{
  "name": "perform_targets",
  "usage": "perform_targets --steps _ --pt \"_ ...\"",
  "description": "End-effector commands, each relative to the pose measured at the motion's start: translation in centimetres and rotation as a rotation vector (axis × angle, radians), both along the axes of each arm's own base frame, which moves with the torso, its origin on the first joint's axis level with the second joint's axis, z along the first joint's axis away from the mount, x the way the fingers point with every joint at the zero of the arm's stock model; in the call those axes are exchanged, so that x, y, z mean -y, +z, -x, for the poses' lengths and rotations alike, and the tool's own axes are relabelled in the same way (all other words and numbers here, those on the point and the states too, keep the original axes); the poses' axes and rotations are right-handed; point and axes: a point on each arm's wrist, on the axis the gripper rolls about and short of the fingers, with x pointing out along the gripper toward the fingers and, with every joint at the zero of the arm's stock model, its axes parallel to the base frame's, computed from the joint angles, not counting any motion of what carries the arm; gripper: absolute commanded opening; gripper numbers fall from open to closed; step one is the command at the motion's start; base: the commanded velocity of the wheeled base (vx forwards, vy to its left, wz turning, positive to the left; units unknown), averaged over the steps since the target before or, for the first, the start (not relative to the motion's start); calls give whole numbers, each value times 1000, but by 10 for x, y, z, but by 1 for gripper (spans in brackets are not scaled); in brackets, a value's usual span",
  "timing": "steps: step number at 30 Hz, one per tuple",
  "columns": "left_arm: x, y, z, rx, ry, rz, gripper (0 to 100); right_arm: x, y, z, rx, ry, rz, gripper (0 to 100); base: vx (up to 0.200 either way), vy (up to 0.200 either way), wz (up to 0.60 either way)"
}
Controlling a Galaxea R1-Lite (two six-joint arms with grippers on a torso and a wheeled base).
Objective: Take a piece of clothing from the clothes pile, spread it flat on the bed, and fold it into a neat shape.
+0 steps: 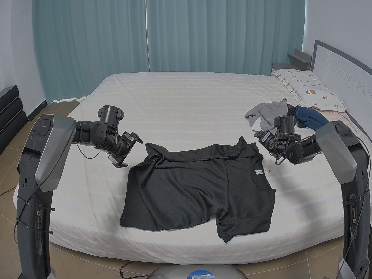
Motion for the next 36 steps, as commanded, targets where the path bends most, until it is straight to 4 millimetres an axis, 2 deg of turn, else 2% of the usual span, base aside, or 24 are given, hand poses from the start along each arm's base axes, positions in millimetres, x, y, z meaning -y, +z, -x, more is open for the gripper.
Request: perform_targets --steps 1,3,4,9,14,22,27,30,36 --pt "-15 32 38 -24 -62 62 100 4 28 37 3 26 -123 100 0 0 0" --pt "-15 32 40 -27 -65 63 100 4 28 38 5 26 -130 100 0 0 0" --pt "-17 29 58 -62 -69 64 100 -1 20 49 22 21 -177 100 0 0 0" --pt "-19 10 83 -54 -71 69 100 -4 -2 65 27 25 -203 100 0 0 0" --pt "-22 2 104 -2 -77 82 100 -3 -5 75 21 24 -222 100 40 0 0" --pt "-19 -3 110 16 -84 87 100 -11 -7 75 9 67 -234 100 200 0 0" --pt "-19 -5 109 10 -77 91 100 -22 -8 75 -13 111 -241 100 0 0 0" --pt "-20 -6 110 3 -69 96 100 -31 -5 69 -47 147 -245 100 0 0 0" --pt "-21 -6 111 -1 -66 97 100 -38 -23 49 -127 140 -231 100 0 0 0"
